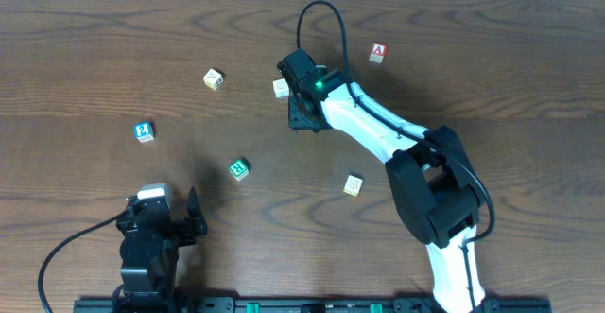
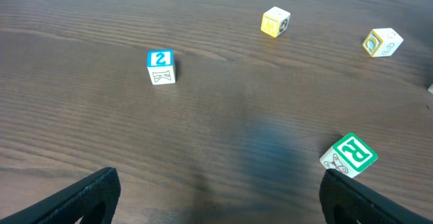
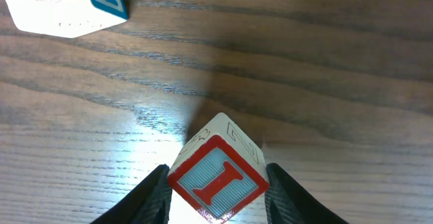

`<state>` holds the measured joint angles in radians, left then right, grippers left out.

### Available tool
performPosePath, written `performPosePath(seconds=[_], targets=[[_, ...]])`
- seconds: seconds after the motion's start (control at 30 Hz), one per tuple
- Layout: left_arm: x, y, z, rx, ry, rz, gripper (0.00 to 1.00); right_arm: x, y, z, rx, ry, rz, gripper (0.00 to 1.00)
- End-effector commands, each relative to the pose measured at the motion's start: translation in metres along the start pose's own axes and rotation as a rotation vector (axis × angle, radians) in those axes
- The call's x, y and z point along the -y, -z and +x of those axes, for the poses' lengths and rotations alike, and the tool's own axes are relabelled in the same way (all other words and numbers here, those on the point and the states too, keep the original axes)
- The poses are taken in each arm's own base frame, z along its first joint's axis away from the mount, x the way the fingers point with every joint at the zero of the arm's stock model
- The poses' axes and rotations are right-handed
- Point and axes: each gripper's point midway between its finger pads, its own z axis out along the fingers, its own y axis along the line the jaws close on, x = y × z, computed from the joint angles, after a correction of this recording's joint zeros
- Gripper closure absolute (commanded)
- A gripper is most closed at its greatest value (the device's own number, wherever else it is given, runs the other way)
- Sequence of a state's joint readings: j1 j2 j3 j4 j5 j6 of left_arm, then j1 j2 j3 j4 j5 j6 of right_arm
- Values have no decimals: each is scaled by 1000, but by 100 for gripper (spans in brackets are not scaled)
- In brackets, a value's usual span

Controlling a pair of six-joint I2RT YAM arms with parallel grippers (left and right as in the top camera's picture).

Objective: Spell out Ai2

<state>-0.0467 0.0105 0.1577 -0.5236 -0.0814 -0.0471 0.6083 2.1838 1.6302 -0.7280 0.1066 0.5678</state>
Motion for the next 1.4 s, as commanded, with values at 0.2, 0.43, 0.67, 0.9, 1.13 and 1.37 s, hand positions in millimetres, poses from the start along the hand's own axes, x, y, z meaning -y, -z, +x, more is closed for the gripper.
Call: performPosePath(seconds=[0.2,0.43,0.67,0.9,1.13,1.37], targets=[[-2,-2,5,-9,-18,-8,5,3,-2,0,1,296,29,50],[-2,-2,5,-9,-17,-8,5,5,-2,4,-18,349,36,55],[-2,-2,5,-9,-18,-8,4,6,-2,-4,6,388,29,65],[-2,-2,5,-9,-17,-8,5,11,-3,-6,-2,510,35,70],[-2,-2,5,-9,-17,-8,5,20,-4,-6,-17,580,44,56],[-2,-2,5,-9,-18,-8,5,17,2,-9,-8,535,28,2]])
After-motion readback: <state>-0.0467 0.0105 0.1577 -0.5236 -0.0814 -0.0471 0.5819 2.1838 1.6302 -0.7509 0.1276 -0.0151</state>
